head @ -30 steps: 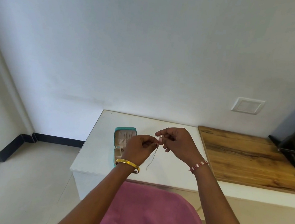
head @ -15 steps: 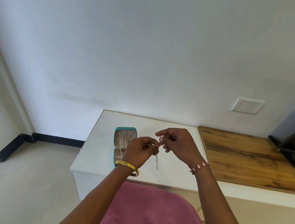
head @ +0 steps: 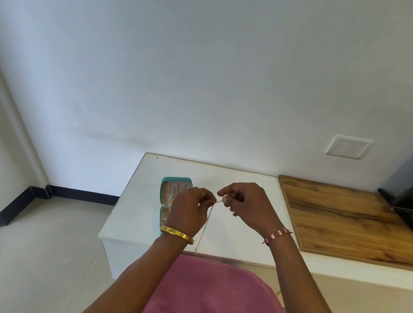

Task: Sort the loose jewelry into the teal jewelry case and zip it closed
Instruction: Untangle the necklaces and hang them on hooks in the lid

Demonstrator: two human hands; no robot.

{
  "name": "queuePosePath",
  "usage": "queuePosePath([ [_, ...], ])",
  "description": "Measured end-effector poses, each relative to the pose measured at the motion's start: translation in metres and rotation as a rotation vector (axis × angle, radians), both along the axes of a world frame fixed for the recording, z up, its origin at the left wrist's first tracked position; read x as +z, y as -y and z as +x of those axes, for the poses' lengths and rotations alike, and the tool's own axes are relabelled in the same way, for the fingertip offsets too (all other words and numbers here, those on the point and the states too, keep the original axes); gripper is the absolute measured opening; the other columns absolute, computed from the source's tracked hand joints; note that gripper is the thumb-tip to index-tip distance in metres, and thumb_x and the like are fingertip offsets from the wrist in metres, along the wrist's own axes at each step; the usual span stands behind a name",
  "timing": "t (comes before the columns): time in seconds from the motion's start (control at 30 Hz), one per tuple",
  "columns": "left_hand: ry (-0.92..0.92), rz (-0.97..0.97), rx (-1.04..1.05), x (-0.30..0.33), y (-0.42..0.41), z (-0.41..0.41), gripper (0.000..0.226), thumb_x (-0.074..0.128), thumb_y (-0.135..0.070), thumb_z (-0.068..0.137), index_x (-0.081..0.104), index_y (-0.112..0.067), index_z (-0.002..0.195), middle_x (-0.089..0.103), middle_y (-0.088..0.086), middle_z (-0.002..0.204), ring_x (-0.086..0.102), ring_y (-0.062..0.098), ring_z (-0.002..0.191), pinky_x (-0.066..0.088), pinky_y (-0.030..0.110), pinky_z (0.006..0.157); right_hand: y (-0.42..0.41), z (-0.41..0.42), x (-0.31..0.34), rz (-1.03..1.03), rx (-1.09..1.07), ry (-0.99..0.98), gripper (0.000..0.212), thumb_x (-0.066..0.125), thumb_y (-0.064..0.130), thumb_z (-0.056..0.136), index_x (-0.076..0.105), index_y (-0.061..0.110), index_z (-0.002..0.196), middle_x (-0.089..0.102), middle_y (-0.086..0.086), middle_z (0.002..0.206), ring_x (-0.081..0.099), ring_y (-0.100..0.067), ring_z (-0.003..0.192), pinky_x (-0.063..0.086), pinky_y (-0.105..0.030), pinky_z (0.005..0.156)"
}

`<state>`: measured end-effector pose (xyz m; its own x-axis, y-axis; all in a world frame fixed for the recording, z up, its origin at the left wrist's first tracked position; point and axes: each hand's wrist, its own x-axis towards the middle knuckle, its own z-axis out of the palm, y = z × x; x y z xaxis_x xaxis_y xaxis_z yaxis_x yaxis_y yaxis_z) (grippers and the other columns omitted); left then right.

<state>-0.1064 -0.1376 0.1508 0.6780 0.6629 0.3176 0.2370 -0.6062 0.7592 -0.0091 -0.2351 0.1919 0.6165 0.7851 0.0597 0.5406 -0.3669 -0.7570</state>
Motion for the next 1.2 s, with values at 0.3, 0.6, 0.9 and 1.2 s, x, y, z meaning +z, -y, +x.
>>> queuePosePath([
  [0.3, -0.098, 0.128, -0.014, -0.003, 0.002, 0.0, 0.016, 0.048, -0.009, 0.09, 0.063, -0.007, 0.096, 0.065, 0.011, 0.101, 0.059, 0.026, 0.093, 0.048, 0.035, 0.084, -0.004, -0.002, -0.002, -0.126, -0.001, 0.189, 0.014, 0.057, 0.008, 0.087, 0.068, 0.01, 0.096, 0.065, -0.006, 0.079, 0.054, -0.013, 0.077, 0.042, -0.032, 0.086],
  [0.6, -0.008, -0.346, -0.191, -0.011, 0.005, -0.001, 0.021, 0.036, -0.009, 0.093, 0.05, -0.011, 0.078, 0.058, 0.004, 0.064, 0.058, 0.016, 0.063, 0.049, 0.043, 0.076, -0.001, -0.007, -0.002, 0.017, 0.011, 0.019, 0.013, 0.055, 0.003, 0.087, 0.06, 0.014, 0.082, 0.064, -0.002, 0.077, 0.058, -0.011, 0.067, 0.047, -0.022, 0.07],
  [0.9, 0.018, -0.41, -0.194, -0.013, 0.001, -0.004, 0.026, 0.046, -0.02, 0.093, 0.052, -0.019, 0.068, 0.056, -0.002, 0.057, 0.056, -0.002, 0.044, 0.049, 0.024, 0.065, 0.002, -0.002, 0.007, 0.22, -0.023, -0.237, 0.026, 0.053, -0.005, 0.085, 0.062, 0.017, 0.075, 0.067, -0.003, 0.073, 0.061, -0.012, 0.061, 0.053, -0.022, 0.065],
  [1.2, 0.029, -0.415, -0.217, -0.026, -0.005, -0.009, 0.017, 0.05, -0.01, 0.091, 0.064, -0.011, 0.082, 0.057, -0.004, 0.062, 0.053, -0.003, 0.044, 0.046, 0.008, 0.054, 0.013, 0.017, 0.001, 0.399, -0.189, -0.381, 0.018, 0.054, -0.004, 0.087, 0.062, 0.01, 0.079, 0.067, -0.009, 0.073, 0.062, -0.015, 0.057, 0.055, -0.026, 0.063],
])
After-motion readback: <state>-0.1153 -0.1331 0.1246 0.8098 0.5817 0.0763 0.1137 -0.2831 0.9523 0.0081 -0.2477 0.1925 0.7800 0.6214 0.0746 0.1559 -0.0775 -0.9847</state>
